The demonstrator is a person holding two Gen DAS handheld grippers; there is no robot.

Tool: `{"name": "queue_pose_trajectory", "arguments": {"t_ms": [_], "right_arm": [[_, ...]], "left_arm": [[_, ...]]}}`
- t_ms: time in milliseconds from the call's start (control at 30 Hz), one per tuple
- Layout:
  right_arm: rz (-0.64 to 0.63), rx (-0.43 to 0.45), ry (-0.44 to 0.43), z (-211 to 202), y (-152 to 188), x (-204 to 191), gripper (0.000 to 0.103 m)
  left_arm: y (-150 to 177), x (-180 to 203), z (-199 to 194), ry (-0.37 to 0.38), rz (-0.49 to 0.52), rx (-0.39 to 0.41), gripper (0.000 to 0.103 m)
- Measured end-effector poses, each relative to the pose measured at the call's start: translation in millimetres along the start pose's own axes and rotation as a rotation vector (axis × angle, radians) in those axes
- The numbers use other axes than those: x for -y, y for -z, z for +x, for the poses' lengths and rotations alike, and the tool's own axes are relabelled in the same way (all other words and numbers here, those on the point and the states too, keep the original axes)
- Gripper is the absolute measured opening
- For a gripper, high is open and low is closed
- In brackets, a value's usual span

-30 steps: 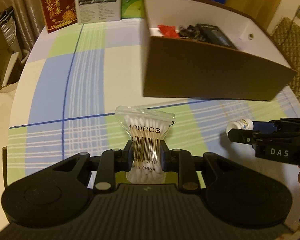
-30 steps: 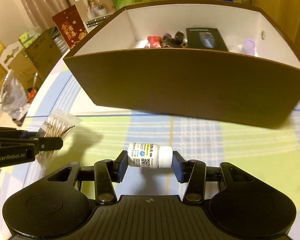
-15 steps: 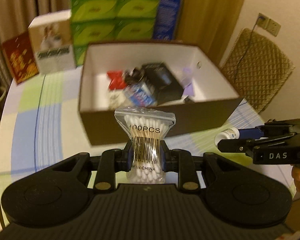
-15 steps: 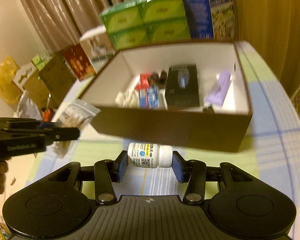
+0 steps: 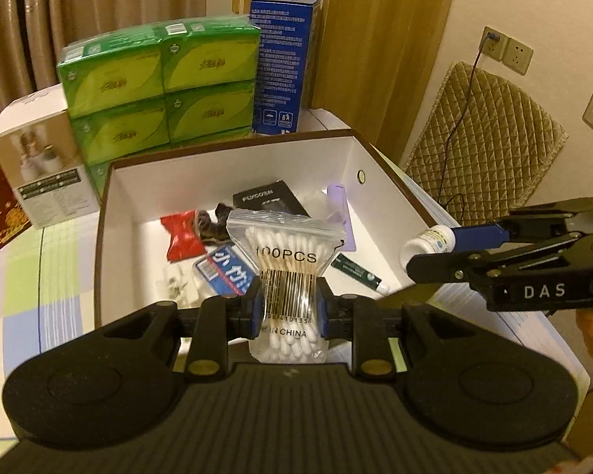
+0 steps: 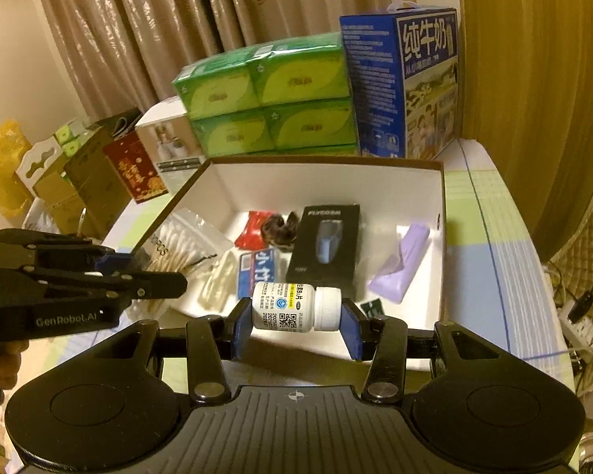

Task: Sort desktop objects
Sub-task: 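Carry the swab bag and pill bottle with both tools into the brown box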

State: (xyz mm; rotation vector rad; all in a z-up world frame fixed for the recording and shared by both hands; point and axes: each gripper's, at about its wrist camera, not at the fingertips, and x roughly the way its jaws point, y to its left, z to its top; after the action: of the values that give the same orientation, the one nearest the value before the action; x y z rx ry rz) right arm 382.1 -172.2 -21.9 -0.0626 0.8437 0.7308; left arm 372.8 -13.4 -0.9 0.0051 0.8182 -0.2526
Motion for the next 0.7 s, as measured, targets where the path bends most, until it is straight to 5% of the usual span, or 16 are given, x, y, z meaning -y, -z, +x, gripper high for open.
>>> {"name": "queue_pose_trajectory", "arguments": {"t_ms": [400, 700], "right_arm": [[-0.011, -0.067, 0.028, 34.5, -19.6, 20.6, 0.044], [-0.041, -0.21, 0.069, 71.3, -22.1, 32.6, 0.044]], "left_arm": [[-24.7, -5.9, 41.4, 0.007, 0.018, -0.064, 0.021], [-28.1, -12.0, 86.9, 0.037, 0.016, -0.19, 0.021]]}}
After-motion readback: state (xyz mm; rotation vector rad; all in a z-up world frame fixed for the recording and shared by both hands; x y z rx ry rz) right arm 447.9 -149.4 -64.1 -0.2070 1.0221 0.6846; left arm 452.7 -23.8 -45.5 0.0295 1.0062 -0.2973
